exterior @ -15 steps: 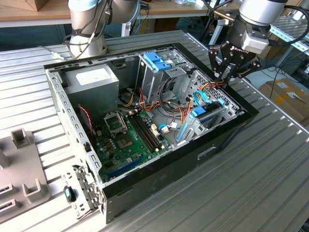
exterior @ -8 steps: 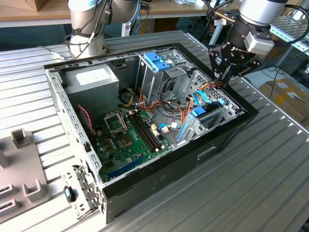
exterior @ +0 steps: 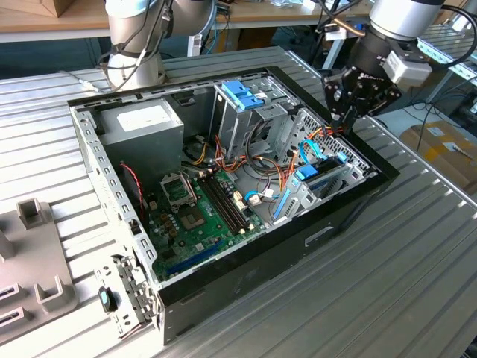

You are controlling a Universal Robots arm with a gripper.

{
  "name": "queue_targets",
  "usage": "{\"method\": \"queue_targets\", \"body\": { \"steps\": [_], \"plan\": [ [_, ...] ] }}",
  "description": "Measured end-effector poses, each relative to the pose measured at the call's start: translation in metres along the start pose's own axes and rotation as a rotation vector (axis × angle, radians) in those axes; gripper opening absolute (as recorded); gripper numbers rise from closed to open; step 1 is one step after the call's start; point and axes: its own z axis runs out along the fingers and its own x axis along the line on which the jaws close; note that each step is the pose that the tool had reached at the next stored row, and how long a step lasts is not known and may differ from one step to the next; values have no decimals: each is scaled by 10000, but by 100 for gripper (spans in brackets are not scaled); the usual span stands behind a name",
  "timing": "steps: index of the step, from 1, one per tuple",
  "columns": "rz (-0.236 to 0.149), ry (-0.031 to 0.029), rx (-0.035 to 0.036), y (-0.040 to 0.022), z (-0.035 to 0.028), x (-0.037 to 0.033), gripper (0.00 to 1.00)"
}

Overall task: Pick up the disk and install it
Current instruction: 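Insert the second disk wire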

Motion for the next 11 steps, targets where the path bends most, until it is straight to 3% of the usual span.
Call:
{"method": "queue_targets", "body": {
  "steps": [7,11],
  "plan": [
    [-1396,-28,73,-1,1,0,29],
    [-1507,-29,77,0,0,0,29]
  ]
}}
